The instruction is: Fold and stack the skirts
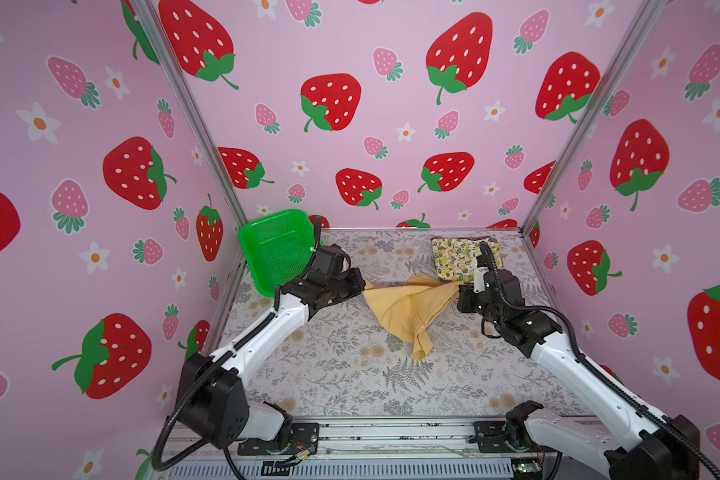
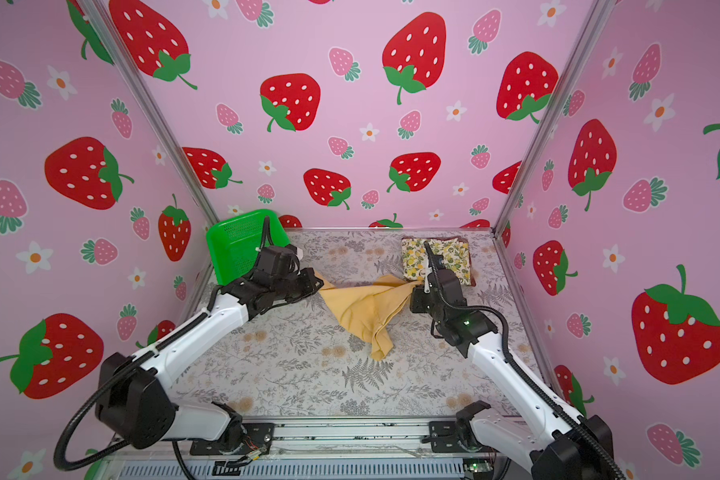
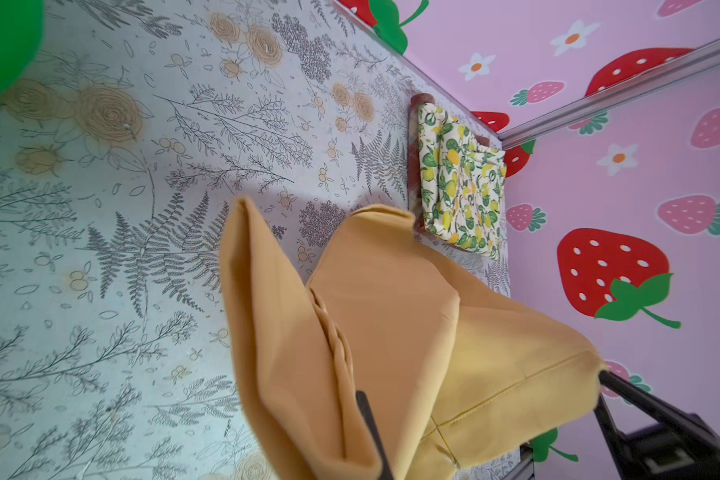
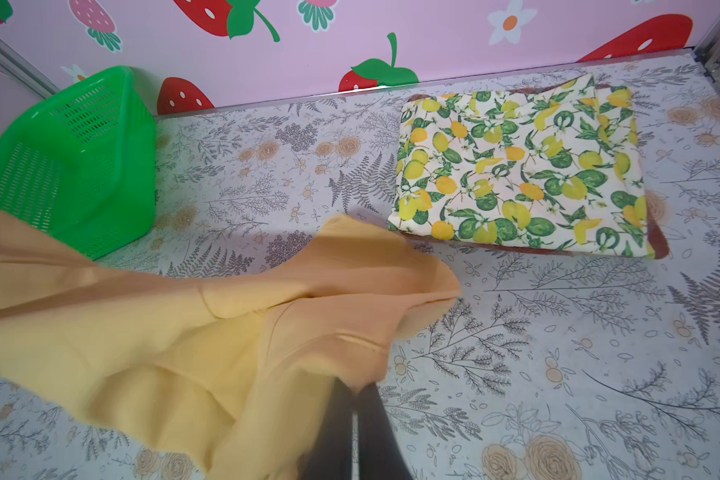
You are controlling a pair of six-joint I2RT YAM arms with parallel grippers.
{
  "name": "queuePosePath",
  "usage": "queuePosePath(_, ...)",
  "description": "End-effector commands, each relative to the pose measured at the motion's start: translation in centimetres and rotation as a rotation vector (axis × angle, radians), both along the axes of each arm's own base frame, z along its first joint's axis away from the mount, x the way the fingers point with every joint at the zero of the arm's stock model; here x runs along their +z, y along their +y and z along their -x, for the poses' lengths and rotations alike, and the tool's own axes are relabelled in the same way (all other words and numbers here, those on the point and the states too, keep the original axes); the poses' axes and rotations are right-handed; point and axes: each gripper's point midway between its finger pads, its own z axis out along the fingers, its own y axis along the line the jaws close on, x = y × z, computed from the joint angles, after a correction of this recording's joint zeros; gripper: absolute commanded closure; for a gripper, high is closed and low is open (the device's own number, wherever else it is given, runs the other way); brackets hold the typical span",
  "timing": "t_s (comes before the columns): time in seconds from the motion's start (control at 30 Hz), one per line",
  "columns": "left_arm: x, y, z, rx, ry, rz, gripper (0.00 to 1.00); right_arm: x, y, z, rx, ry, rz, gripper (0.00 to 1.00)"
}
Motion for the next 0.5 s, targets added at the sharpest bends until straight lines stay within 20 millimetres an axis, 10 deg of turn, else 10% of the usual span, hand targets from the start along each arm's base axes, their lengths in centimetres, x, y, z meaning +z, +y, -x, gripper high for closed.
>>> queuePosePath(0.0,0.2,2.2,3.3,0.016,0.022,-0.037,1.0,2.0,-0.7,0.0,-0.009,-0.045,-0.012,0.92)
queuePosePath(0.23,1.5,4.9,4.2,0.05,-0.022,-0.098,0.97,-0.2,-1.5,-2.1,-0.029,-0.008,-0.016,0.92)
queuePosePath(0.47,-5.1,3.6,-0.7,0.011,0.128,-0.138,0.96,-5.7,-3.5,-5.8,-0.114,0.098,0.038,0.9)
